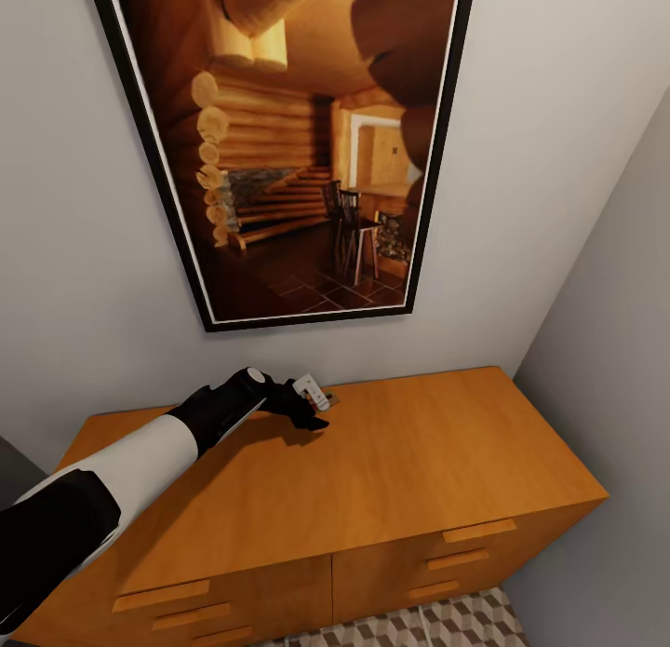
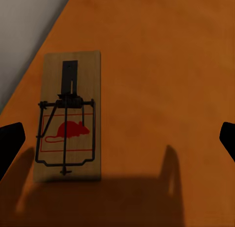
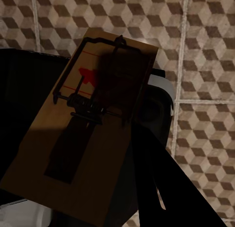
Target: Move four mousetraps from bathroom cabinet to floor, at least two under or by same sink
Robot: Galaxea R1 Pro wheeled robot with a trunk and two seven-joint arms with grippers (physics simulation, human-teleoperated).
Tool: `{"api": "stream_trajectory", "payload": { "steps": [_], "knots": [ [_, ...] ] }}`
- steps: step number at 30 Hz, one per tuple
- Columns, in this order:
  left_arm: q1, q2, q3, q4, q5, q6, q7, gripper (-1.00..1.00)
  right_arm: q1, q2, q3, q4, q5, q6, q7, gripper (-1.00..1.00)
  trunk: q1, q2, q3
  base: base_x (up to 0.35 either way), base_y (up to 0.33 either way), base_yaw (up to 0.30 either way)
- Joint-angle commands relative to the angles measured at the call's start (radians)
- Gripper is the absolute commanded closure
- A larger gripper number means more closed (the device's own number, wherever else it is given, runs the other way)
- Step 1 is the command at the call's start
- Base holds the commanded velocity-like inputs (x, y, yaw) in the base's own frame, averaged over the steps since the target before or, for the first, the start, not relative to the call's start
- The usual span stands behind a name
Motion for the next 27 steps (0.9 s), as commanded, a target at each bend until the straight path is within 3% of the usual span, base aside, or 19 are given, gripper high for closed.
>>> {"api": "stream_trajectory", "payload": {
  "steps": [1, 17, 22, 27],
  "knots": [
    [-0.001, 0.001, -0.006, -0.002, 0.01, 0.009, 0.002, -1.0, -0.001, 0.0, 0.004, 0.001, -0.004, -0.004, 0.0, 1.0, 0.001, -0.002, -0.002, 0.0, 0.0, 0.0],
    [-0.001, 0.001, -0.007, -0.002, 0.01, 0.008, 0.002, -1.0, -0.001, -0.001, 0.004, 0.001, -0.005, -0.003, -0.001, 1.0, 0.001, -0.002, -0.002, 0.0, 0.0, 0.0],
    [0.0, 0.03, -0.007, 0.007, 0.007, 0.011, 0.03, -1.0, -0.001, 0.005, 0.003, 0.0, -0.002, -0.006, -0.003, 1.0, 0.001, -0.002, -0.002, 0.0, 0.0, 0.0],
    [0.001, 0.037, -0.007, 0.006, 0.007, 0.009, 0.024, -1.0, -0.001, 0.012, 0.005, -0.001, -0.002, -0.006, -0.003, 1.0, 0.001, -0.002, -0.002, 0.0, 0.0, 0.0]
  ]
}}
